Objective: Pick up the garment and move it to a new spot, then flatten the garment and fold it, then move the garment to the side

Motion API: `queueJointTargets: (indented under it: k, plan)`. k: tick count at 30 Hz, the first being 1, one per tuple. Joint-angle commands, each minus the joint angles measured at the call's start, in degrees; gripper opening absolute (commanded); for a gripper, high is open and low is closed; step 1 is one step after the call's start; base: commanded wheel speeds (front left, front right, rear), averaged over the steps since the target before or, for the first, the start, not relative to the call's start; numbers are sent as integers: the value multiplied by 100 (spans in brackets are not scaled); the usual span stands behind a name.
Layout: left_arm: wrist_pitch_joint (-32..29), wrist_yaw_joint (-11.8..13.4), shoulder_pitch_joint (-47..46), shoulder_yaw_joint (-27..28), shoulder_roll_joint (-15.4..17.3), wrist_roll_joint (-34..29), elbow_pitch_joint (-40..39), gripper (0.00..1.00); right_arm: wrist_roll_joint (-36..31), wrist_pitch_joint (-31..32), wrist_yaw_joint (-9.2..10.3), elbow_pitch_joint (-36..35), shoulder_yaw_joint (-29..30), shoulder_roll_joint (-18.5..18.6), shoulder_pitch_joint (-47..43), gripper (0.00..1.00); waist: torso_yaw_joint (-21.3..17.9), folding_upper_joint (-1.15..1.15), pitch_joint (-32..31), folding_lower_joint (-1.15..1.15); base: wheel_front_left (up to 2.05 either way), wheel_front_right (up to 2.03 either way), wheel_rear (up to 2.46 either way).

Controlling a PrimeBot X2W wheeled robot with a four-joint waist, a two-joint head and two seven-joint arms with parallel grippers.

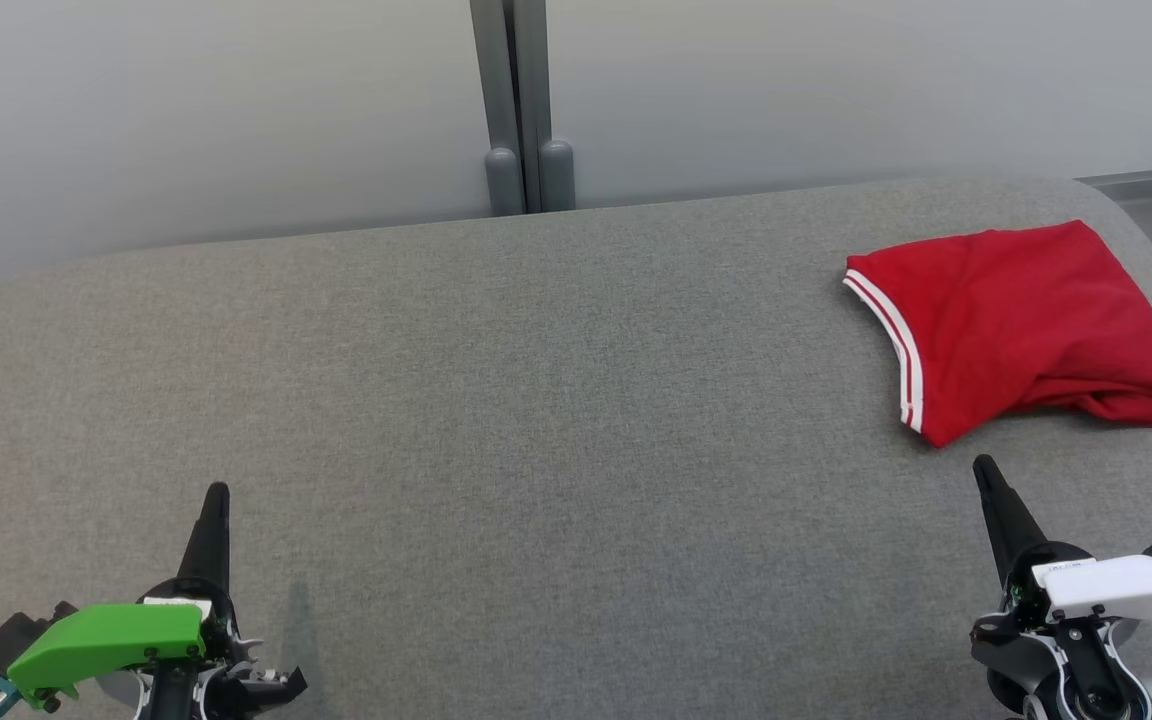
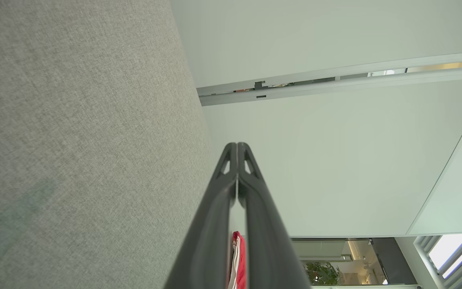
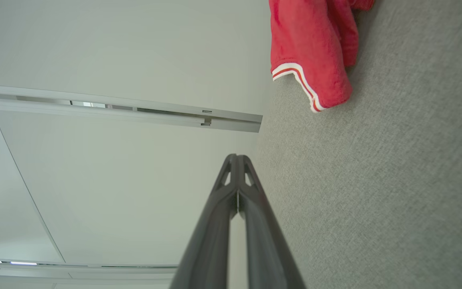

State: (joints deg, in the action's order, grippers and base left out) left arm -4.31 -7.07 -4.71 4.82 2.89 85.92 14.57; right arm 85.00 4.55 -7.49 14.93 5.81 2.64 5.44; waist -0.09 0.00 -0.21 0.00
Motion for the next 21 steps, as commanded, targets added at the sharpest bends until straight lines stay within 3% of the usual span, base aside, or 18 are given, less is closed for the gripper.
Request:
queueJointTargets:
  k: [1, 21]
  plan:
    - [-37, -37, -109, 35, 40, 113, -41, 0, 117, 44, -1, -52, 27, 34, 89, 0, 1, 0, 3, 0, 0, 0, 0]
    - [-211, -59, -183, 168, 37, 673, -57, 0, 750, 218, 0, -108, 85, 39, 102, 0, 9, 0, 39, 0, 0, 0, 0]
